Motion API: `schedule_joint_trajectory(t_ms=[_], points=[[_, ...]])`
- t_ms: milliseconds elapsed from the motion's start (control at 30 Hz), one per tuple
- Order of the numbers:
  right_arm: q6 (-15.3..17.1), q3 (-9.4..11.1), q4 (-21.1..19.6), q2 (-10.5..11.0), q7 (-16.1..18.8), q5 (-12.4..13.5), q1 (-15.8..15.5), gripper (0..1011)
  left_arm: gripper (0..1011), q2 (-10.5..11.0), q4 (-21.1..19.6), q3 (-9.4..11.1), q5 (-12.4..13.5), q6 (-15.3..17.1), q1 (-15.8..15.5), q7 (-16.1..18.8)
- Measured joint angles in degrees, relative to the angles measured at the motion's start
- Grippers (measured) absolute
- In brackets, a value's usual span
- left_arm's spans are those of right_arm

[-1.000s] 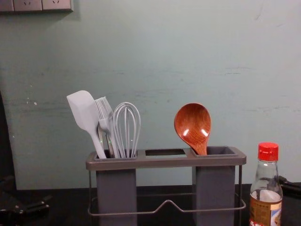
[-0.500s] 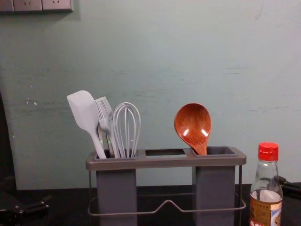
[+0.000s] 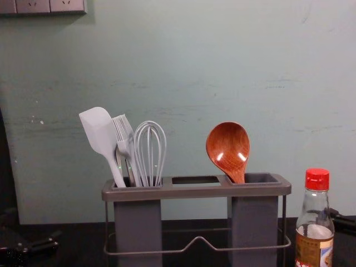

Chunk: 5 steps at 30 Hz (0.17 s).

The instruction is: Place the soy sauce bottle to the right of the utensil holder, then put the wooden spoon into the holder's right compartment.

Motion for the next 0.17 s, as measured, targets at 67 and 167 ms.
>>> schedule_joint_trajectory(t_ms=[67,167], points=[[0.00,0.00,0.00,0.00,-0.01,0.01,0.00,1002,1005,0.00,0.00,0.00,0.00,0.00,0.00,0.00],[0.00,0.00,0.00,0.00,-0.03,0.02,0.00,1002,1005,0.00,0.00,0.00,0.00,0.00,0.00,0.00]])
